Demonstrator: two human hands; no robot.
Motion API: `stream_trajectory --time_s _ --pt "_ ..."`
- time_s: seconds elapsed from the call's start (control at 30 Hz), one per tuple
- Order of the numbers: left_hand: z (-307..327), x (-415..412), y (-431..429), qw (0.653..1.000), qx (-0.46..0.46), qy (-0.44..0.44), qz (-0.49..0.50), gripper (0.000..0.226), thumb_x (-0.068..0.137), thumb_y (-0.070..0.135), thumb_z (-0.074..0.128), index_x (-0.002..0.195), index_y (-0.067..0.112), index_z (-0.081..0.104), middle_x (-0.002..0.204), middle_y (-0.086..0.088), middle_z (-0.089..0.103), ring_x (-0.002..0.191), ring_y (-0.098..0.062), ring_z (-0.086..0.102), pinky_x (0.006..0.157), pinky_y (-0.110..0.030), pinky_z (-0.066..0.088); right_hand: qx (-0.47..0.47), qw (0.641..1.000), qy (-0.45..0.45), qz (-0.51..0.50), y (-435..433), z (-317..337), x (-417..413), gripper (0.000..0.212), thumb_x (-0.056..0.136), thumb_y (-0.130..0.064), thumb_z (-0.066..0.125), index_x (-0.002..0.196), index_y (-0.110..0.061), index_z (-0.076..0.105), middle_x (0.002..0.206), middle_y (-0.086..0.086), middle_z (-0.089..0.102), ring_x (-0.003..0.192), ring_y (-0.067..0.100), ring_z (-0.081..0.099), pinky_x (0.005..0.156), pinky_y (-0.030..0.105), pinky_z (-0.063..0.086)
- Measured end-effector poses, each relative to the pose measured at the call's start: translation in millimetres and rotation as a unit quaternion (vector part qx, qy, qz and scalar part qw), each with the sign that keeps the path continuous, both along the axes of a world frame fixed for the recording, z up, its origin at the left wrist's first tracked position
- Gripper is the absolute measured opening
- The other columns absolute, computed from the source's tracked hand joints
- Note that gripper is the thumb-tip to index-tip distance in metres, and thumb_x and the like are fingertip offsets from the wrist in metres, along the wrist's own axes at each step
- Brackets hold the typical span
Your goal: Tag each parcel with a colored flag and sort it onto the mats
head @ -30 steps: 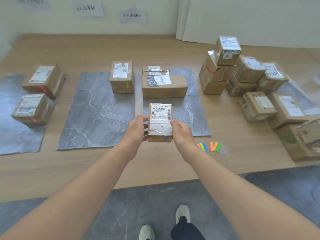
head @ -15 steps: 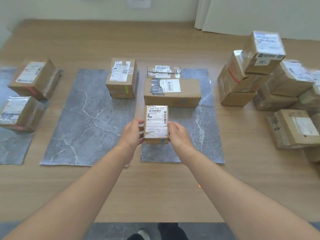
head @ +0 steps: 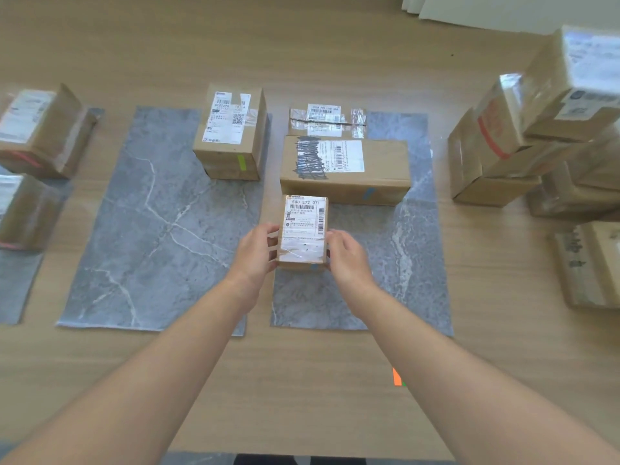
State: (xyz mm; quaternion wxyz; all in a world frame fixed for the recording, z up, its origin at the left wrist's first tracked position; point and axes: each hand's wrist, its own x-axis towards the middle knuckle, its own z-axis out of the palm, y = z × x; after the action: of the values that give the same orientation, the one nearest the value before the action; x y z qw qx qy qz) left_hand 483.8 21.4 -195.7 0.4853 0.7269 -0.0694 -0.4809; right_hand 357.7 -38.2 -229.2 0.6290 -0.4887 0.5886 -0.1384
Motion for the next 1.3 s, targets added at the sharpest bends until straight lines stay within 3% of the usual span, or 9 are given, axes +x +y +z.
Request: stream_trajectory --time_s 0.1,0.2,0.37,0.53,0.63,0.73,0.9,1.1,1.3 --pt "1.5 2.2 0.6 1.000 0.004 0.001 -0.019 0.027 0.105 0.027 0.037 0.102 0.023 0.063 0.093 0.003 0.072 0.088 -0.014 0.068 0.089 -0.032 0.053 -0.009 1.000 0.017 -0.006 -0.4 1.4 3.8 0.032 0.091 -0.050 0.041 0.106 -0.034 0.064 0.106 -0.011 0.072 0.102 0.013 0.067 0.096 0.045 0.055" --pt "3.4 6.1 1.1 0.999 0.012 0.008 -0.035 0.026 0.106 0.029 0.036 0.107 0.022 0.061 0.098 0.002 0.069 0.091 -0.015 0.066 0.089 -0.031 0.052 -0.025 0.999 0.040 -0.022 -0.9 4.7 5.1 0.028 0.102 -0.042 0.039 0.109 -0.027 0.061 0.102 -0.010 0.067 0.097 0.012 0.063 0.083 0.034 0.052" --pt "18.1 14.0 0.9 0.997 0.032 -0.015 -0.065 0.024 0.105 0.038 0.037 0.122 0.029 0.051 0.131 -0.004 0.056 0.124 -0.021 0.052 0.111 -0.040 0.040 -0.068 0.994 0.065 -0.054 -0.6 19.1 4.4 0.029 0.106 -0.042 0.035 0.099 -0.023 0.056 0.092 -0.008 0.059 0.084 0.009 0.054 0.068 0.030 0.041" --pt "47.6 20.1 2.7 0.996 0.005 -0.038 -0.079 0.021 0.104 0.040 0.038 0.117 0.035 0.053 0.129 -0.004 0.057 0.125 -0.021 0.051 0.114 -0.046 0.038 -0.112 0.987 0.086 -0.082 0.8 42.8 4.9 0.035 0.107 -0.044 0.034 0.083 -0.023 0.049 0.081 -0.005 0.053 0.082 0.017 0.051 0.074 0.036 0.037" --pt "67.6 20.2 6.4 0.995 -0.023 -0.041 -0.092 0.021 0.106 0.038 0.035 0.117 0.034 0.053 0.127 -0.003 0.058 0.124 -0.020 0.052 0.113 -0.044 0.040 -0.134 0.984 0.078 -0.088 5.7 64.1 4.9 0.035 0.107 -0.045 0.034 0.085 -0.023 0.052 0.081 -0.006 0.054 0.082 0.016 0.051 0.075 0.036 0.039" --pt "89.1 18.7 10.3 0.992 -0.049 -0.044 -0.105 0.022 0.106 0.037 0.034 0.104 0.038 0.056 0.115 0.005 0.060 0.121 -0.019 0.053 0.111 -0.042 0.041 -0.158 0.980 0.070 -0.095 12.1 87.8 5.0 0.036 0.107 -0.045 0.034 0.088 -0.021 0.054 0.082 -0.005 0.054 0.081 0.015 0.052 0.073 0.035 0.038" --pt "123.5 17.2 16.8 0.987 -0.083 -0.057 -0.128 0.036 0.105 0.041 0.038 0.133 0.028 0.055 0.114 0.002 0.060 0.115 -0.019 0.055 0.109 -0.041 0.043 -0.190 0.974 0.053 -0.112 24.3 130.7 0.8 0.037 0.106 -0.044 0.033 0.094 -0.019 0.057 0.085 -0.005 0.056 0.085 0.017 0.053 0.077 0.036 0.040" --pt "165.2 3.3 17.3 0.972 -0.128 -0.077 -0.181 0.032 0.103 0.043 0.038 0.124 0.032 0.059 0.116 0.002 0.060 0.117 -0.022 0.056 0.109 -0.046 0.043 -0.232 0.960 0.041 -0.149 37.1 178.3 -18.5 0.033 0.107 -0.041 0.035 0.101 -0.018 0.059 0.088 -0.008 0.057 0.087 0.015 0.052 0.077 0.036 0.036" --pt "197.2 -39.6 6.5 0.961 -0.140 -0.064 -0.230 0.038 0.101 0.045 0.041 0.132 0.030 0.058 0.116 0.002 0.060 0.117 -0.023 0.055 0.108 -0.044 0.044 -0.254 0.945 0.034 -0.202 40.2 210.4 -61.9 0.036 0.105 -0.042 0.039 0.091 -0.017 0.060 0.078 -0.005 0.056 0.083 0.020 0.055 0.079 0.039 0.044"
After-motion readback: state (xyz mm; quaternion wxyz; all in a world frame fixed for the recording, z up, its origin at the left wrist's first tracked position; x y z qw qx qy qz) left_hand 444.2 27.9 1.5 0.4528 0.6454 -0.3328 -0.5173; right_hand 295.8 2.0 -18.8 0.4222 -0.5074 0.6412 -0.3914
